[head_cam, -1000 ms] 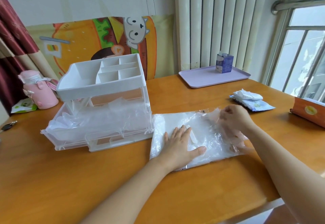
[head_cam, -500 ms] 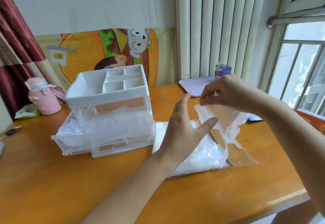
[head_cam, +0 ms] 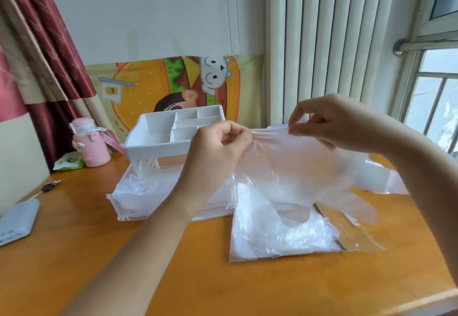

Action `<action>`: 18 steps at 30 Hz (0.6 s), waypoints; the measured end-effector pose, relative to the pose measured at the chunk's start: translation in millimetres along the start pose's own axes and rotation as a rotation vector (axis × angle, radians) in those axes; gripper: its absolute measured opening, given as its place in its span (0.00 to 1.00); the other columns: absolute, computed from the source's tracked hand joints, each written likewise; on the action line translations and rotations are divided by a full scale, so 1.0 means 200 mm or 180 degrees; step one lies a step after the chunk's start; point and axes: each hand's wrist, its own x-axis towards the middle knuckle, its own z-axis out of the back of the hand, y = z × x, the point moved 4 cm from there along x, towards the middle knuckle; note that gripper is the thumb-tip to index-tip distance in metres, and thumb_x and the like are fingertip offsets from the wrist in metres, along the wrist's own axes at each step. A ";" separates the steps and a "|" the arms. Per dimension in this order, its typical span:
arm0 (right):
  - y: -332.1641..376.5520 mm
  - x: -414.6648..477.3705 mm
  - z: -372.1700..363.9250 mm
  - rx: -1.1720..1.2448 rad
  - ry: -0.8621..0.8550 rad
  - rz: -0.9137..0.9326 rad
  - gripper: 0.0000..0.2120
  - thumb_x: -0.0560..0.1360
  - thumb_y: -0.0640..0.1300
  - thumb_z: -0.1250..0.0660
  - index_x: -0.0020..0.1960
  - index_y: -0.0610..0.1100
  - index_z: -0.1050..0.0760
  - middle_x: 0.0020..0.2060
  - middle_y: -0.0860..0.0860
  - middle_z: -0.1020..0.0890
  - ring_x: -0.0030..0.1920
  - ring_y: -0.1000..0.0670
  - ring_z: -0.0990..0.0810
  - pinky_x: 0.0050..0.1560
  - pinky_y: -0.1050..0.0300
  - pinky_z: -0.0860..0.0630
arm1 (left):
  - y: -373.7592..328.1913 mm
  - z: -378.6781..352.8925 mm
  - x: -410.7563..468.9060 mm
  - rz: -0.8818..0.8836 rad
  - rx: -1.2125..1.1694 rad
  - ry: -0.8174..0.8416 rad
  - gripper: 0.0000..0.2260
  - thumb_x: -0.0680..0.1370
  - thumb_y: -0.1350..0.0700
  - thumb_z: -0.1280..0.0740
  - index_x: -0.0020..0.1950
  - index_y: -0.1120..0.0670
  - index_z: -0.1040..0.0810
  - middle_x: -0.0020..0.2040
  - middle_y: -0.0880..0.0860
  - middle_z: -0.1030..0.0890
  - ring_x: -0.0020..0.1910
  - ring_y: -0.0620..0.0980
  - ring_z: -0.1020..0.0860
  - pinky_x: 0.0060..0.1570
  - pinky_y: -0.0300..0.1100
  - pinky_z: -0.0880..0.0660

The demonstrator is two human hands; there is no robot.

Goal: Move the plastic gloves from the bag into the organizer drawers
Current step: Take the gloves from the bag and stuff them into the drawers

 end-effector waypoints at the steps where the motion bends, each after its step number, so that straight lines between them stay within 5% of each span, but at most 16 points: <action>1: 0.00 0.01 -0.01 0.0029 0.0174 -0.0086 0.07 0.74 0.55 0.33 0.43 0.52 0.23 0.23 0.52 0.22 0.23 0.55 0.29 0.32 0.60 0.30 | -0.02 0.04 0.02 -0.0035 -0.0039 -0.0022 0.06 0.77 0.60 0.32 0.42 0.55 0.18 0.35 0.47 0.17 0.36 0.39 0.20 0.40 0.29 0.27; 3: 0.01 0.04 -0.03 0.0124 0.0469 -0.0195 0.16 0.68 0.64 0.32 0.47 0.55 0.24 0.36 0.56 0.16 0.35 0.58 0.20 0.46 0.56 0.23 | -0.06 0.11 0.07 -0.0134 0.0095 -0.0011 0.06 0.78 0.59 0.33 0.43 0.56 0.19 0.33 0.50 0.19 0.30 0.39 0.25 0.34 0.29 0.30; 5: 0.08 0.08 -0.05 0.0392 0.0488 -0.0025 0.31 0.57 0.73 0.32 0.55 0.59 0.27 0.52 0.60 0.19 0.53 0.62 0.21 0.61 0.55 0.27 | -0.09 0.15 0.11 -0.0145 0.0350 0.0256 0.06 0.78 0.57 0.32 0.41 0.54 0.20 0.28 0.52 0.25 0.24 0.41 0.33 0.27 0.30 0.34; 8: 0.25 0.15 -0.09 0.0675 0.0523 0.0311 0.45 0.51 0.70 0.29 0.66 0.60 0.34 0.59 0.62 0.24 0.60 0.64 0.27 0.64 0.63 0.32 | -0.11 0.20 0.14 -0.0069 0.0821 0.0840 0.08 0.75 0.52 0.28 0.39 0.55 0.20 0.22 0.44 0.34 0.27 0.44 0.35 0.28 0.32 0.36; 10: 0.37 0.20 -0.14 0.0471 0.0552 0.0373 0.37 0.55 0.64 0.25 0.62 0.57 0.30 0.50 0.61 0.21 0.51 0.64 0.23 0.51 0.70 0.30 | -0.12 0.24 0.17 -0.0101 0.0948 0.0960 0.12 0.73 0.49 0.27 0.38 0.57 0.19 0.23 0.45 0.36 0.25 0.44 0.37 0.26 0.34 0.37; 12: 0.44 0.25 -0.20 0.0315 0.0674 0.0384 0.19 0.64 0.54 0.23 0.50 0.48 0.23 0.38 0.56 0.18 0.37 0.58 0.20 0.39 0.67 0.29 | -0.12 0.28 0.19 -0.0147 0.1001 0.0838 0.17 0.70 0.43 0.28 0.38 0.58 0.20 0.24 0.48 0.34 0.24 0.44 0.37 0.25 0.33 0.37; 15: 0.48 0.32 -0.30 0.0841 0.1060 0.0136 0.05 0.72 0.44 0.27 0.41 0.42 0.19 0.33 0.50 0.15 0.31 0.55 0.18 0.38 0.65 0.22 | -0.03 0.39 0.21 0.0259 0.0877 0.0514 0.22 0.67 0.36 0.28 0.43 0.55 0.20 0.26 0.45 0.25 0.26 0.40 0.29 0.31 0.30 0.32; 18: 0.48 0.38 -0.35 0.1379 0.1051 -0.0069 0.06 0.74 0.42 0.29 0.40 0.42 0.21 0.34 0.47 0.15 0.31 0.54 0.18 0.39 0.61 0.20 | 0.12 0.45 0.17 0.0894 0.0739 0.1072 0.25 0.67 0.32 0.30 0.49 0.52 0.17 0.45 0.47 0.15 0.45 0.44 0.18 0.50 0.44 0.24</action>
